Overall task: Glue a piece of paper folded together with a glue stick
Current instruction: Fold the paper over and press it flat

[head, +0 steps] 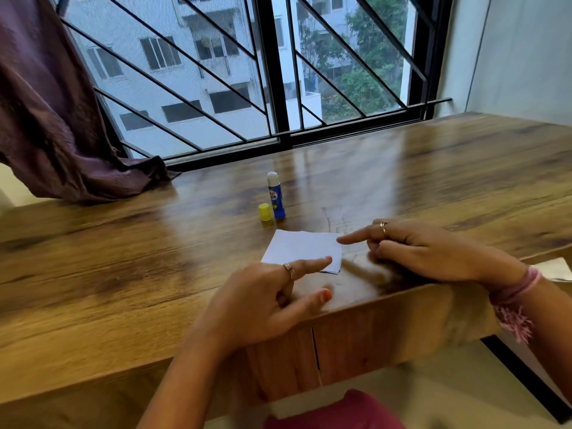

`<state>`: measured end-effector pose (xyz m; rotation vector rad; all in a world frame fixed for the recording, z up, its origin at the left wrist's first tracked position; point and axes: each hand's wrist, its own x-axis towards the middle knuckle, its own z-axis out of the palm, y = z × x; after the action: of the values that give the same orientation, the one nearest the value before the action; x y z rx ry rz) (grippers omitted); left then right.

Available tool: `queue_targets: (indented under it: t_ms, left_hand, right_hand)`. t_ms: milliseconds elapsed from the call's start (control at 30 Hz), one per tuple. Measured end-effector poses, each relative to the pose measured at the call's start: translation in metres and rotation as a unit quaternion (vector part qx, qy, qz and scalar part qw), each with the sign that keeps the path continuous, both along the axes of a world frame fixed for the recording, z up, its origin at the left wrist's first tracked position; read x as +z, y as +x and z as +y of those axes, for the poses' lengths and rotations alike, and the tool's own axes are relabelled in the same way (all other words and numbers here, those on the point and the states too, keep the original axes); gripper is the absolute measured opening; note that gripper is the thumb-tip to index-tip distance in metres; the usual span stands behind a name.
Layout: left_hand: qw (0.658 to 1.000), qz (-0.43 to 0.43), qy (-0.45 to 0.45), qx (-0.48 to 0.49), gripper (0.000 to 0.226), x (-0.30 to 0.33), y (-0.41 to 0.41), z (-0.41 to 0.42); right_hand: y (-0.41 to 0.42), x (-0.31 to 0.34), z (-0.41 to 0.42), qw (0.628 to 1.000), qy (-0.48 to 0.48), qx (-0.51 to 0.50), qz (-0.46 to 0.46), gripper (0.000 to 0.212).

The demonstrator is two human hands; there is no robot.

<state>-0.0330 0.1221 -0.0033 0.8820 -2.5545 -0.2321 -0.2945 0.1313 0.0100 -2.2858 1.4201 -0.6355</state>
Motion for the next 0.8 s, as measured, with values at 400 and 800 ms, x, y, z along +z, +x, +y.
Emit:
queue_targets:
  t_ms: [400,800]
  left_hand:
    - [0.995,-0.087,-0.037,0.001,0.061,0.003,-0.004,-0.004]
    - [0.997,-0.073,-0.034,-0.002,0.06,0.003,-0.004,-0.004]
  right_hand:
    - [0.009,-0.005,-0.003,0.991,-0.028,0.031,0.13,0.041]
    - [0.004,-0.004,-0.035,0.988,-0.012,-0.08,0.133,0.039]
